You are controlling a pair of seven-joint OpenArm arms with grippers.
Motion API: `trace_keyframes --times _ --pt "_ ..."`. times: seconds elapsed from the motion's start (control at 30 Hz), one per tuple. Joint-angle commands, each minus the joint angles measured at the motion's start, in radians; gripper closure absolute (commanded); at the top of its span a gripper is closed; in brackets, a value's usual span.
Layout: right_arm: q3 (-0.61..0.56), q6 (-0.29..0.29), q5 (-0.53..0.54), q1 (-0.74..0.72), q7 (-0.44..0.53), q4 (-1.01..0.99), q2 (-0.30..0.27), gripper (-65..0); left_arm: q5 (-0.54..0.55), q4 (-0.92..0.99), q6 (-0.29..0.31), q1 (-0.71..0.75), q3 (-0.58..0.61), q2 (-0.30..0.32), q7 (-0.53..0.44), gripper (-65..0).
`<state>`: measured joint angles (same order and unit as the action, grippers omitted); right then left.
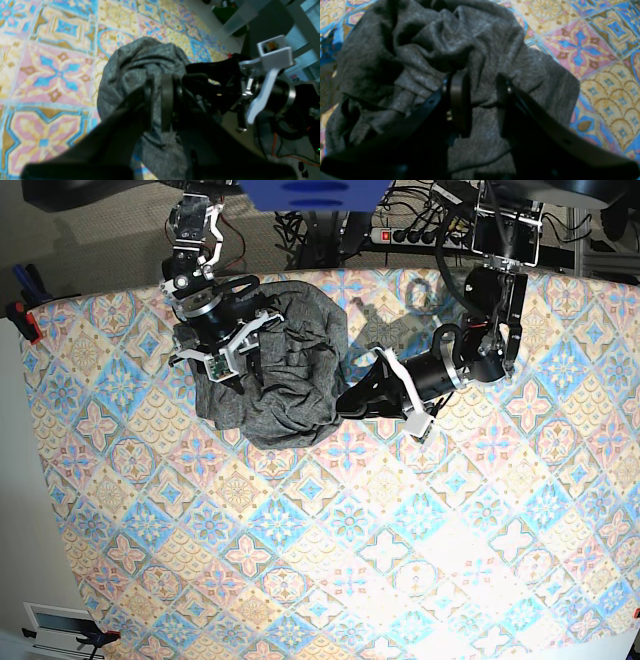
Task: Layout the t-shirt on the table in an organized manner, then fold the t-shirt properly
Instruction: 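Reach the left gripper over and grasp the shirt bundle's side, then fold the shirt fabric with the left gripper over toward the right gripper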
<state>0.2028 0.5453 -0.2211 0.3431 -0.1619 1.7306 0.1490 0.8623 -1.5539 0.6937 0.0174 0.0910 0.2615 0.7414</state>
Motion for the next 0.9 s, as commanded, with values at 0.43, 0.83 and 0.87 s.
trace_keyframes --times 0.43,0.83,0.87 --pt "-0.001 -0.001 0.018 0.009 0.026 0.015 0.001 -18.2 0.019 0.145 0.004 -0.04 -0.001 -0.054 0.01 -31.3" --pt "-0.003 -0.001 0.018 0.007 0.026 0.002 0.001 -18.2 0.011 0.358 0.004 -0.126 0.006 -0.084 0.004 -31.0" --pt "-0.003 -0.001 0.018 0.007 0.026 0.002 0.001 -18.2 0.011 0.369 0.004 -0.129 0.006 -0.084 0.004 -31.0"
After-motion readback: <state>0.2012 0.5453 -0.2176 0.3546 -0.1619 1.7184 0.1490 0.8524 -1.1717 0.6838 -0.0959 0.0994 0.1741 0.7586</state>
